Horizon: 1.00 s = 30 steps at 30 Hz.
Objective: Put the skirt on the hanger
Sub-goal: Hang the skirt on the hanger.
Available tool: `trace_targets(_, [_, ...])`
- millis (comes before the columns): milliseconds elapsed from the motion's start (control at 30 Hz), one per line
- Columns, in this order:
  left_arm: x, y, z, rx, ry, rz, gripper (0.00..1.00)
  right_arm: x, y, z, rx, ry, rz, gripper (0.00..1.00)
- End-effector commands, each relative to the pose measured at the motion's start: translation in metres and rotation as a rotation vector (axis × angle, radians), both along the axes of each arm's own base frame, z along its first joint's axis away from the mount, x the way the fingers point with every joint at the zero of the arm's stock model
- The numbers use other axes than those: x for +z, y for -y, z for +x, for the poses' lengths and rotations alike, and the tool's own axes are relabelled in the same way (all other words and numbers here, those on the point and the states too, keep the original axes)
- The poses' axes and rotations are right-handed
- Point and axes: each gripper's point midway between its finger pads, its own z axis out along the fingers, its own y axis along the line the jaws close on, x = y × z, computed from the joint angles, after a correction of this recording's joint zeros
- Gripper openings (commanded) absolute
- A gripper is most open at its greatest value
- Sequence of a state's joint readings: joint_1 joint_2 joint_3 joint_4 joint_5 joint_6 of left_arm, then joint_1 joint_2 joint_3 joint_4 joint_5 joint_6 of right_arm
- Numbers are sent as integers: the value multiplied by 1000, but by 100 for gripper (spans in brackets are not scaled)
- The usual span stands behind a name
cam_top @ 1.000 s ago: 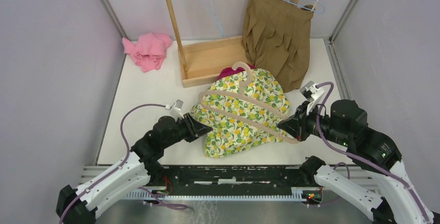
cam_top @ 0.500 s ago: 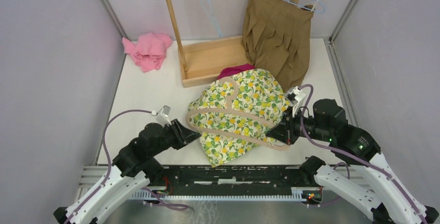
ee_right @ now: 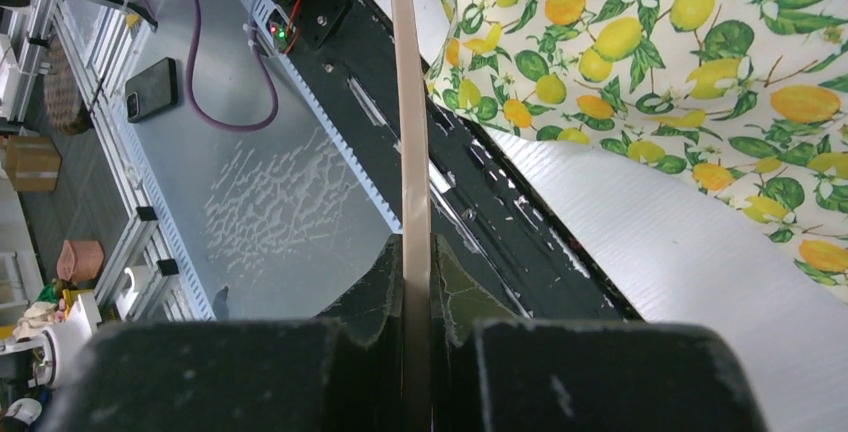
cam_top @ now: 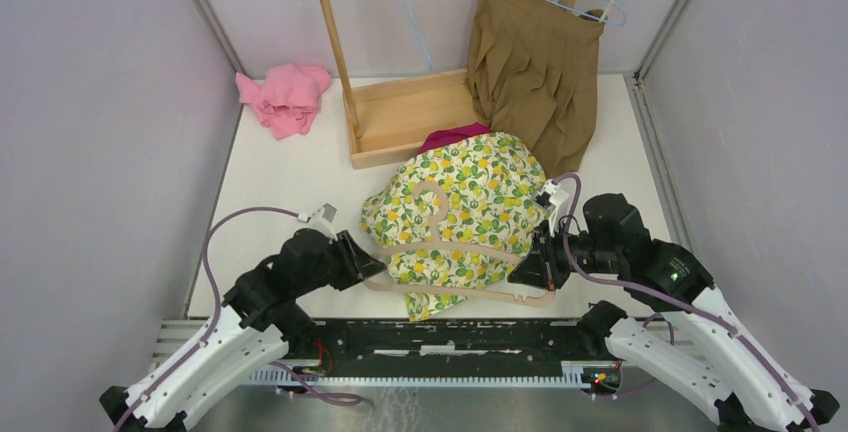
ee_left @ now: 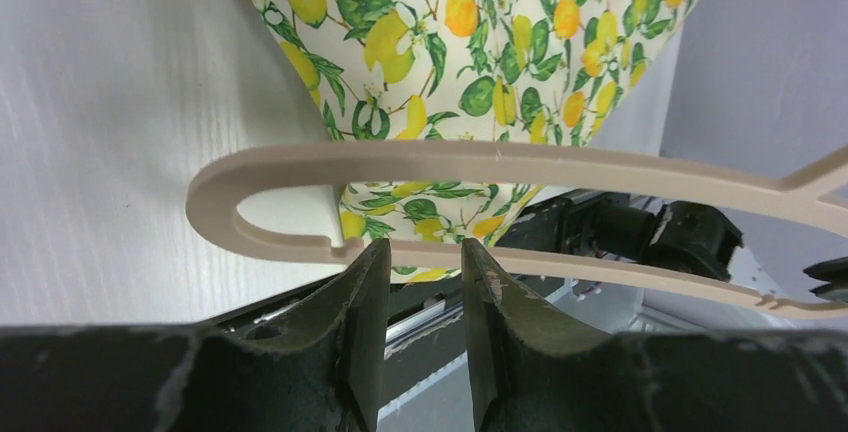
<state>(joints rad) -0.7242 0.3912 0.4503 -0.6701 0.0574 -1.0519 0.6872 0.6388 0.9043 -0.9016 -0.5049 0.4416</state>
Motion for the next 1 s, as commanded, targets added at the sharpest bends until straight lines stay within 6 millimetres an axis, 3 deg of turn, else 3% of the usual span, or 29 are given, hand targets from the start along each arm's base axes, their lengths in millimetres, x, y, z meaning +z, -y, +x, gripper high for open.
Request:
trace_targets(0, [21,14,7,-89,76,7,40,0,1,-9,47,-4,0,1])
trace_targets(200, [14,21,8,-142,58,34,40,-19,0,-14,49,-85,-23,1])
trace_targets(467, [4,24,4,-175,34,51,57,-28,3,-15,3,-120,-25,1])
trace_targets(800, [-4,31,-9,-268,28,108,58,-43,-13,-2,-49,-165,32,1])
trace_targets(967, [-9,35,-13,-281,31,146,57,-31,-16,-4,-29,-151,71,1])
